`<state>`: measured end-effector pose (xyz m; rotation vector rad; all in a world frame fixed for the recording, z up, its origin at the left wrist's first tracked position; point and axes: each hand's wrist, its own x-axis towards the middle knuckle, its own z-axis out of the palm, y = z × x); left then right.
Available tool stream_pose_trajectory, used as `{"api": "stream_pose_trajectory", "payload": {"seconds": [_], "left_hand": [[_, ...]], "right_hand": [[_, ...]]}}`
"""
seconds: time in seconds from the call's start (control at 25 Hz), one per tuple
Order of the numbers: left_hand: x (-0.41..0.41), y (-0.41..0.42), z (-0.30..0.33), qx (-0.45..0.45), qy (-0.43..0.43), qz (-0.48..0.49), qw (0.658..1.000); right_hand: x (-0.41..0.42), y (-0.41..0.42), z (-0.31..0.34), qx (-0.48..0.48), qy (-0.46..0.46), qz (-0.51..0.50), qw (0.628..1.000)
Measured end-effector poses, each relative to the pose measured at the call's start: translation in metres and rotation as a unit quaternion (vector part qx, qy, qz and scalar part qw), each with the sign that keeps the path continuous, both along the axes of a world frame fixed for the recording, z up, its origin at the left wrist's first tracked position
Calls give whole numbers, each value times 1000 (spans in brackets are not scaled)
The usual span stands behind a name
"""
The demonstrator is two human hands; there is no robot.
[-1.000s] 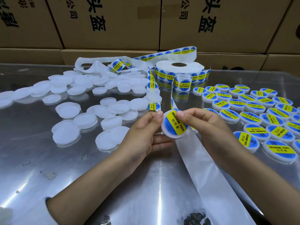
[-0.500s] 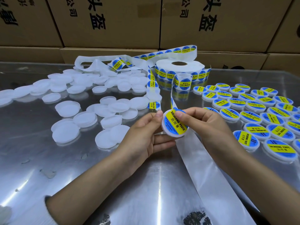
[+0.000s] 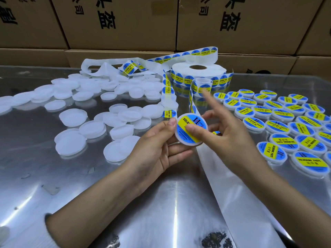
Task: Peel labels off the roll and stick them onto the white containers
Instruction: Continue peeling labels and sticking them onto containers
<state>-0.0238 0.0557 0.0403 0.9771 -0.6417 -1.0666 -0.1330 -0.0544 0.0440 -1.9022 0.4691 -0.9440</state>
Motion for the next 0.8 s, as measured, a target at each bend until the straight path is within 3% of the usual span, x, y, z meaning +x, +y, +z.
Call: {"api": "stream_pose_trajectory", "payload": {"seconds": [0.24,0.44,0.68,0.8], "left_hand": [[-3,1,1,1,-42,-1,999],[-8,2,1,10,-76,-3,997],[-13,0,0,19,-205,117,972],[-14,-1,-2,9,-221,149,964]], "right_hand": [[1,7,0,7,49,51,997],[3,3,-6,-24,46,21,998],[6,10,-13,-71,118,-49,989],[7,15,-15,-83,139,-56,985]]}}
